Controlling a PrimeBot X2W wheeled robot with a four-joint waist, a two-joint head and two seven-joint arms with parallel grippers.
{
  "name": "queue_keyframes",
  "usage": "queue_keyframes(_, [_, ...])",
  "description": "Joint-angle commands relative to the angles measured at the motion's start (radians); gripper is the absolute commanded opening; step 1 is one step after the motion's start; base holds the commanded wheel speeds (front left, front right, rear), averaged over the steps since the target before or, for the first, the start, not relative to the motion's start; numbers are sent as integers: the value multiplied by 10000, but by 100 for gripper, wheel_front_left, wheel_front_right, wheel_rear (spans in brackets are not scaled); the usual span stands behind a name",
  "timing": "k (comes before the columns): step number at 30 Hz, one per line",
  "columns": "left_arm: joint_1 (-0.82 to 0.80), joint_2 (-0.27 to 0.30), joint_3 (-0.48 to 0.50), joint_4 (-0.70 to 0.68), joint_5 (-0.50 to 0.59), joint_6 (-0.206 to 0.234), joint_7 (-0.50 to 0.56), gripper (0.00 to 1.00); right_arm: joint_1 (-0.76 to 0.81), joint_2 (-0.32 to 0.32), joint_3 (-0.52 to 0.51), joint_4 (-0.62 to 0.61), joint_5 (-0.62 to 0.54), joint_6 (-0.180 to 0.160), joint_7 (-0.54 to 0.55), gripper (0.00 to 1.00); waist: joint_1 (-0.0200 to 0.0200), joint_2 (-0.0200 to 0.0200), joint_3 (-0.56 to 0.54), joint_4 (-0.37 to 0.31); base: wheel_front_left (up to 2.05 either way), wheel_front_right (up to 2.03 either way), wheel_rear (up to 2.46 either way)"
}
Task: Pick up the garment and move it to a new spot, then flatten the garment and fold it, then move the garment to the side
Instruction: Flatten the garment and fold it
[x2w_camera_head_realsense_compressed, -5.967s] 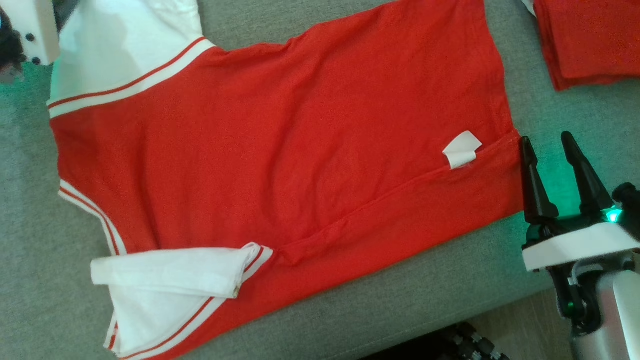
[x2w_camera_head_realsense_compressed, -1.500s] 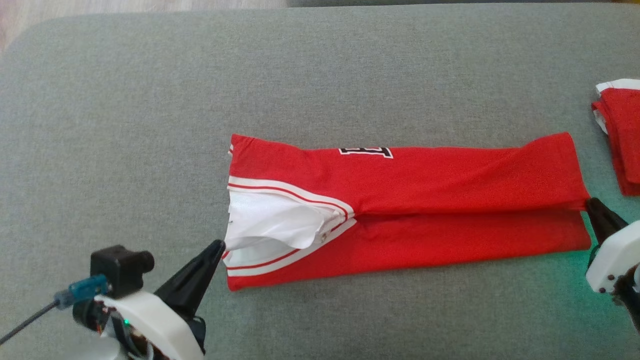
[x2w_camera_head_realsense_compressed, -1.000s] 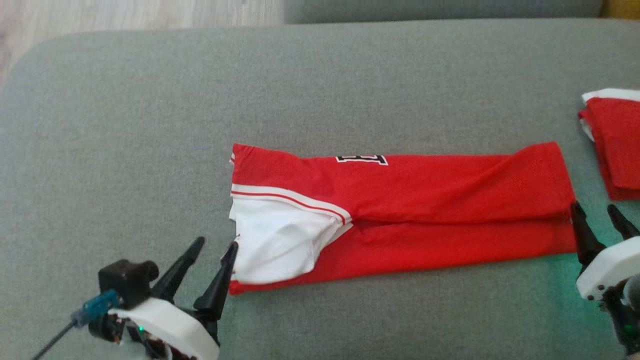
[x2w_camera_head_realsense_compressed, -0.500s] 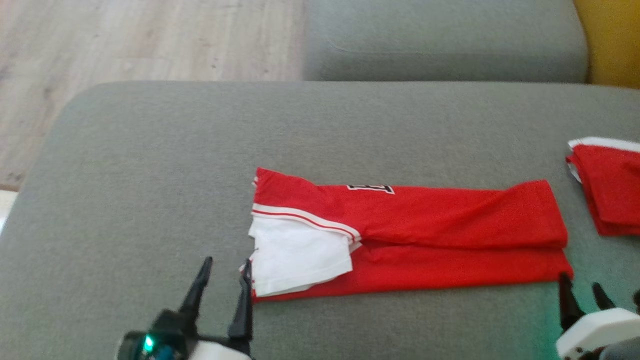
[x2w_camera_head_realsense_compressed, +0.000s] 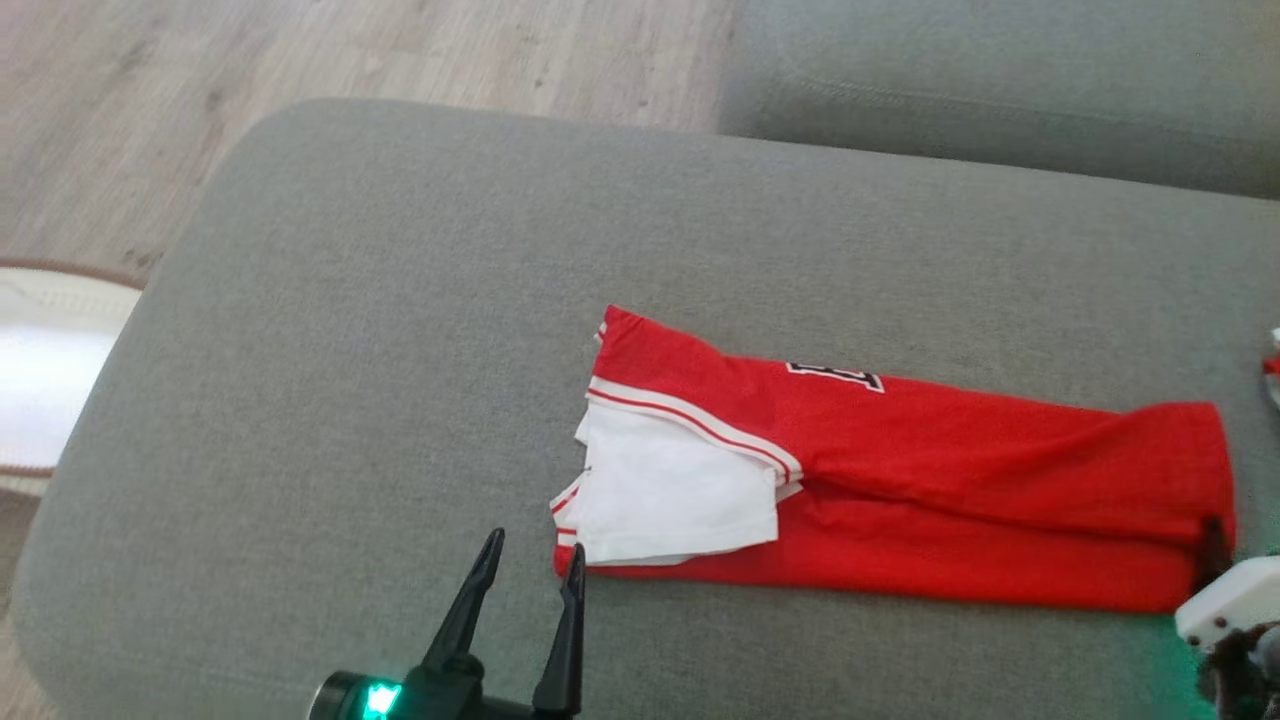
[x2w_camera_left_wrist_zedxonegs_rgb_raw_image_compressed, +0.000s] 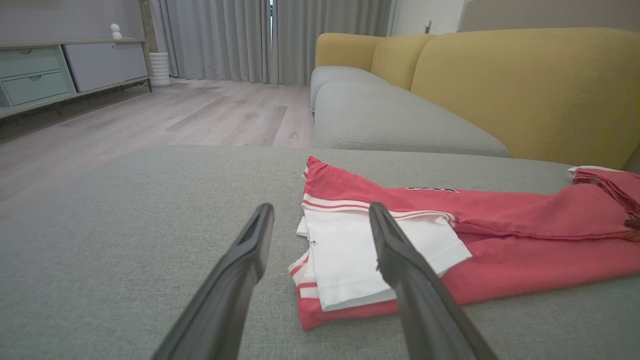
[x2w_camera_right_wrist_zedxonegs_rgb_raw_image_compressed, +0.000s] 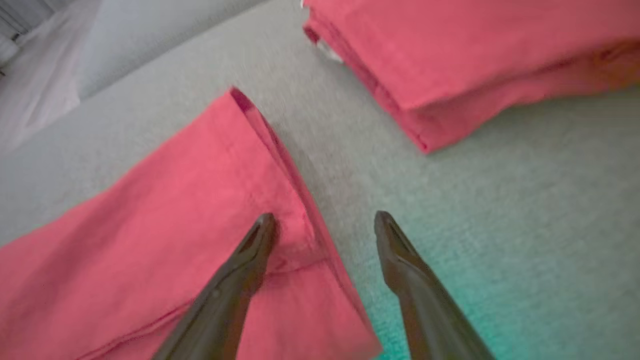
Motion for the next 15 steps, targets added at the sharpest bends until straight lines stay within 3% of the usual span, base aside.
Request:
queue_keyframes(1, [-200,-53,412,-219,113,-30,-123,100,-329,-107,210,-196,-13,-9,46,100,-2,0,75,74,0,0,0])
queue_keyframes(6, [-130,-349,833,-83,393,-309,-123,100,-382,-106,525,528,156,-9,361,97,-2,0,205,53,0,0,0])
queue_keyframes(7, [-113,-395,913,-59,445,-364,-123,100,-368,-106,644,610,244,-9,384,59,-2,0,217,30,0,0,0])
queue_keyframes(8, [-97,-437,990,-37,501,-418,-123,100,-366,-106,754,674,395,-9,376,4,-2,0,224,1,0,0,0])
queue_keyframes(9, [-78,-474,1058,-12,554,-476,-123,100,-363,-106,862,716,562,-9,347,0,-2,0,224,-29,0,0,0])
queue_keyframes(15, [48,-670,1423,121,836,-756,-123,100,-206,-105,1297,301,926,-9,-104,0,-2,0,174,-341,0,0,0])
